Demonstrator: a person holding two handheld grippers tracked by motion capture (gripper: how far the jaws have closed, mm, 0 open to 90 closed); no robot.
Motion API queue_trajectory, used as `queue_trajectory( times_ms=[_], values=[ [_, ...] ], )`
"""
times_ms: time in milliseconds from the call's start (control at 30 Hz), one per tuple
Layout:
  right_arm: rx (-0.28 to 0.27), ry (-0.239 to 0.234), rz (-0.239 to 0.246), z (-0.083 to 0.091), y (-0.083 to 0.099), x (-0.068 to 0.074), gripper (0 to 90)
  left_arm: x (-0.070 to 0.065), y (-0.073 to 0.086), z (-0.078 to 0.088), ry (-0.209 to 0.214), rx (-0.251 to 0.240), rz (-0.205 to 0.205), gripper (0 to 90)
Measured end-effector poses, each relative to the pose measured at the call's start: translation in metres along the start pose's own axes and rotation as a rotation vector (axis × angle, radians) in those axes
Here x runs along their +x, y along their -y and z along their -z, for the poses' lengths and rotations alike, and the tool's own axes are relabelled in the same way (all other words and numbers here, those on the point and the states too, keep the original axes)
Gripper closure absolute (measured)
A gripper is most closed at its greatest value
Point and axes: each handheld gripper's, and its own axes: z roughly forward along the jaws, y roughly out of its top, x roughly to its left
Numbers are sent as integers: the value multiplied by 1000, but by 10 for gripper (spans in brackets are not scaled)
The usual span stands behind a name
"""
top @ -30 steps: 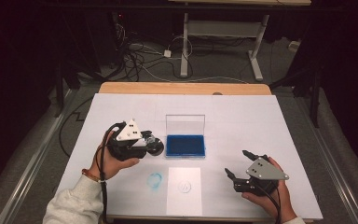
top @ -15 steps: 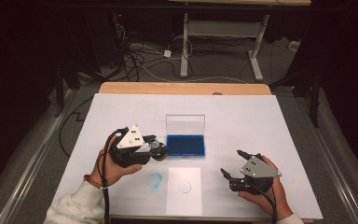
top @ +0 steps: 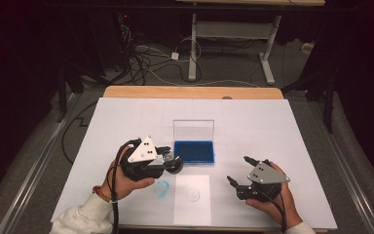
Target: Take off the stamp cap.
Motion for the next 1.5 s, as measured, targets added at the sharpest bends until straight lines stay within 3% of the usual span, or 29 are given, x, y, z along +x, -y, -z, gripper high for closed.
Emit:
queue_trajectory(
  times_ms=[167, 467, 733, 1000, 1233, 1300, 1500],
  values=[
    [-12, -38, -21, -5, -6, 6, 174, -3, -3, -1, 14, -6, -6, 549],
    [-70, -168, -21, -25, -40, 26, 173, -2, -8, -16, 59, -22, 42, 550],
    [-70, -274, -24, -50, -59, 49, 191, -8, -11, -21, 53, -29, 52, 550],
    [-57, -305, -42, -71, -62, 63, 258, -9, -11, -21, 68, -37, 52, 550],
    [-75, -317, -68, -75, -64, 64, 331, -9, -11, -20, 66, -38, 55, 550],
    [-82, -324, -59, -75, -65, 65, 374, -9, -11, -21, 67, -38, 54, 549],
    [-88, -317, -36, -73, -66, 65, 383, -10, -11, -20, 73, -41, 53, 550]
  ],
)
